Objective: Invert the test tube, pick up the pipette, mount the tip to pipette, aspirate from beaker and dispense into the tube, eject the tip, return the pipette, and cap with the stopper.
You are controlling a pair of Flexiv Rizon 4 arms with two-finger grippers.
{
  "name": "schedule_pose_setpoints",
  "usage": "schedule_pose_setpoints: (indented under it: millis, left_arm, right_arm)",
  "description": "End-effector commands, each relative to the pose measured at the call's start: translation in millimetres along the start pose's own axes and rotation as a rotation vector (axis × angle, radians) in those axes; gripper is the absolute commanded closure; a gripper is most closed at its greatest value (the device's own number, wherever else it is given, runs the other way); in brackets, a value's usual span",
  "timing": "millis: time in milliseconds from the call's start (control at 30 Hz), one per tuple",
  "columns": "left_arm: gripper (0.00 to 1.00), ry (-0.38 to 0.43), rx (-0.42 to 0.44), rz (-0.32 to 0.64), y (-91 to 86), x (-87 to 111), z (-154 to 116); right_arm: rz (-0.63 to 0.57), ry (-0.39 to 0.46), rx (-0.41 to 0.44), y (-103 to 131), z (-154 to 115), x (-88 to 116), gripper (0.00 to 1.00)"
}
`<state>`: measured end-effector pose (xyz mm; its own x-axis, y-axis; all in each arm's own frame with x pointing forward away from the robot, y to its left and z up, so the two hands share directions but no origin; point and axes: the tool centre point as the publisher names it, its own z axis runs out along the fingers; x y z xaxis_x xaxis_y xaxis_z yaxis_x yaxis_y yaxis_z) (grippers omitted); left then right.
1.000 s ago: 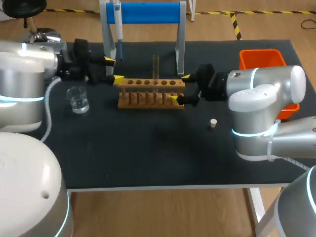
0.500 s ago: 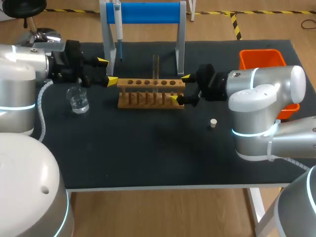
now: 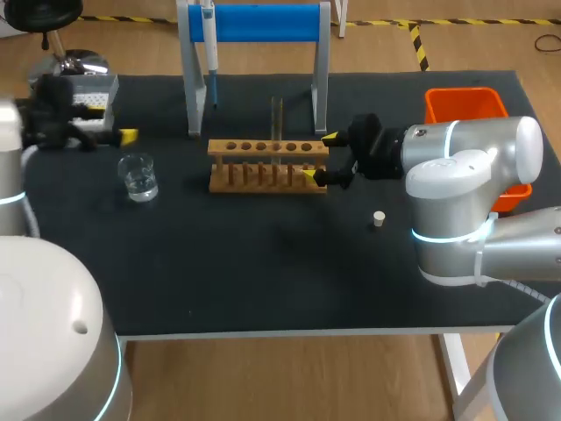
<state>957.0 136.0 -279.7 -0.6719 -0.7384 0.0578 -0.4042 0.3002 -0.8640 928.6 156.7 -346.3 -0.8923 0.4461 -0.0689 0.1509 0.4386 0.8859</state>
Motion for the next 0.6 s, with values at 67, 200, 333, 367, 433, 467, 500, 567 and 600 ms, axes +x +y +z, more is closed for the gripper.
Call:
schedule_pose_setpoints:
  millis: [67,200,333,367,433,467,500,567,600]
  left_arm:
    - [0.0,-0.259,-0.044,-0.1,18.0,-23.6,-45.5]
    - [0.0,-0.338,-0.063,-0.149,27.9,-47.6,-54.4]
    - [0.0,-0.388,-0.077,-0.165,35.7,-66.1,-54.7]
    - [0.0,-0.399,-0.086,-0.167,36.9,-69.8,-53.6]
    - [0.0,-0.422,-0.089,-0.175,38.1,-78.1,-51.2]
    - [0.0,-0.434,-0.094,-0.175,38.2,-81.9,-49.6]
    - [0.0,-0.443,-0.097,-0.179,38.4,-85.9,-47.5]
    - [0.0,-0.456,-0.099,-0.18,37.8,-93.4,-43.6]
    - [0.0,-0.462,-0.101,-0.178,37.2,-97.0,-41.5]
  right_arm:
    - [0.0,0.002,-0.001,-0.4,-1.0,-0.4,0.0]
    - [0.0,0.002,-0.001,-0.4,-1.0,-0.4,0.0]
    - [0.0,0.002,-0.001,-0.4,-1.0,-0.4,0.0]
    - [0.0,0.002,-0.001,-0.4,-1.0,-0.4,0.0]
    - [0.0,0.002,-0.001,-0.4,-1.0,-0.4,0.0]
    - [0.0,0.002,-0.001,-0.4,-1.0,-0.4,0.0]
    - [0.0,0.002,-0.001,-0.4,-1.0,-0.4,0.0]
    - [0.0,0.002,-0.001,-0.4,-1.0,-0.4,0.0]
    - [0.0,0.002,-0.001,-0.4,-1.0,-0.4,0.0]
